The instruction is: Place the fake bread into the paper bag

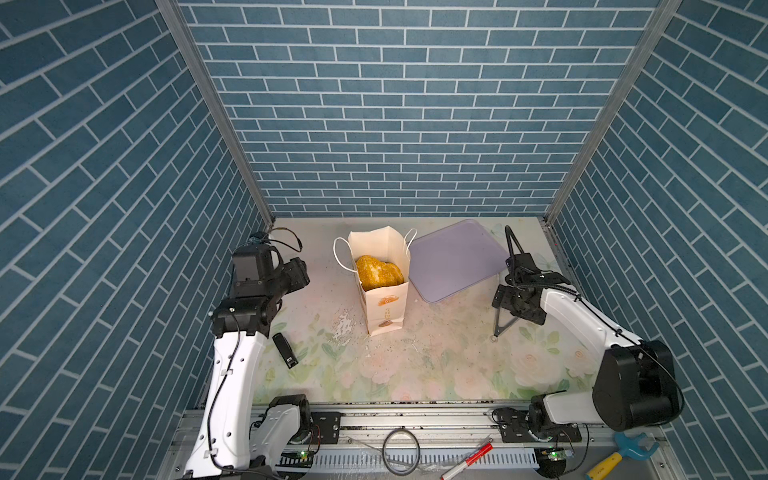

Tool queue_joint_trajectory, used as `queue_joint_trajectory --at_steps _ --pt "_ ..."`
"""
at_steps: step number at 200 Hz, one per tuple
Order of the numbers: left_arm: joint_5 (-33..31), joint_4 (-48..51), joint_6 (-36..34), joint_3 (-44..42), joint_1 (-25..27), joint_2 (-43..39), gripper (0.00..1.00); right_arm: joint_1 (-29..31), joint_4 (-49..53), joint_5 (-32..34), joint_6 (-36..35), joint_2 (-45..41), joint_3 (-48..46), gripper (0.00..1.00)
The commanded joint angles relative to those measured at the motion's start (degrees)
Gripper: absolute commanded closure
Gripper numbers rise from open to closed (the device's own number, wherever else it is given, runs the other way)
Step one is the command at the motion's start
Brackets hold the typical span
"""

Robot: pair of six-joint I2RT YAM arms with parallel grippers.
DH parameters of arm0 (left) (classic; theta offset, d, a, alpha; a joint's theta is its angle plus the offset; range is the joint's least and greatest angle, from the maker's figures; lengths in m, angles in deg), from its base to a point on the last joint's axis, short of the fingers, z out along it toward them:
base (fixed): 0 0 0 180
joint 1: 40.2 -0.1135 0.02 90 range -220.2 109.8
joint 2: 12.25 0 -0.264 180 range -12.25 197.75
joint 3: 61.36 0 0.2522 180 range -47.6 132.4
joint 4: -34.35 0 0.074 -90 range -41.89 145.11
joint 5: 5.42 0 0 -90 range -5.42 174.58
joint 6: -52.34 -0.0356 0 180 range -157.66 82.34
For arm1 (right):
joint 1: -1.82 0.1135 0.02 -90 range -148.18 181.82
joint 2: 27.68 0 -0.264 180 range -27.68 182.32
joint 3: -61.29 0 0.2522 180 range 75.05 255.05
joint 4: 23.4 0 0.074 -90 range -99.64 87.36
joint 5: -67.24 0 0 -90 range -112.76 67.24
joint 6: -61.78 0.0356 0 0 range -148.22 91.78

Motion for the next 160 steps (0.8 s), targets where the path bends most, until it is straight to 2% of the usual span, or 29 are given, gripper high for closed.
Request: queue_joint_trajectory --at_steps 1,12,32,53,71,90,100,123,134,145,151,160 --pt "-7.6 -9.1 -4.3 -7.9 -0.3 -2.3 0.34 -2.2 -5.6 8.7 -6.8 -5.0 -0.3 0.01" --pt "-9.9 -15.7 -5.7 -13.8 -0.2 -3.7 0.34 -3.6 -15.6 10.0 -13.0 -7.9 -5.1 0.01" --pt "-13.2 -29.5 -9.7 -26.2 0.4 -4.8 0.32 -5.1 -41.5 13.5 -24.5 -10.4 -17.9 0.01" --pt "-14.7 -42.8 -11.4 -36.9 0.6 -3.3 0.28 -8.9 -60.5 10.9 -28.1 -8.7 -28.1 0.01" --pt "-15.9 -52.1 -13.5 -42.2 1.7 0.3 0.28 -10.6 -76.3 6.5 -30.8 -4.9 -34.7 0.01" --pt "-20.2 -63.2 -20.2 -45.8 5.6 5.9 0.25 -12.7 -84.2 0.7 -30.4 -1.1 -36.0 0.01" --pt "-20.9 -63.9 -20.3 -44.6 5.6 8.4 0.25 -13.6 -87.5 -3.9 -32.5 0.5 -36.3 0.01" --pt "-18.5 -78.6 -21.1 -45.5 5.6 15.7 0.24 -18.5 -98.1 -12.0 -29.7 8.3 -37.9 0.01" --pt "-17.6 -80.0 -21.0 -43.8 5.6 18.8 0.24 -18.9 -104.3 -13.3 -29.6 11.2 -39.4 0.01" --pt "-17.1 -80.5 -20.0 -41.9 5.5 21.8 0.23 -18.9 -100.3 -12.4 -29.9 10.0 -38.5 0.01" --pt "-16.0 -78.2 -20.2 -40.1 5.5 22.8 0.23 -18.9 -101.5 -14.0 -30.3 11.0 -38.2 0.01" --pt "-14.0 -76.0 -20.4 -37.9 5.5 24.4 0.23 -18.8 -98.2 -14.9 -31.3 10.1 -37.3 0.01"
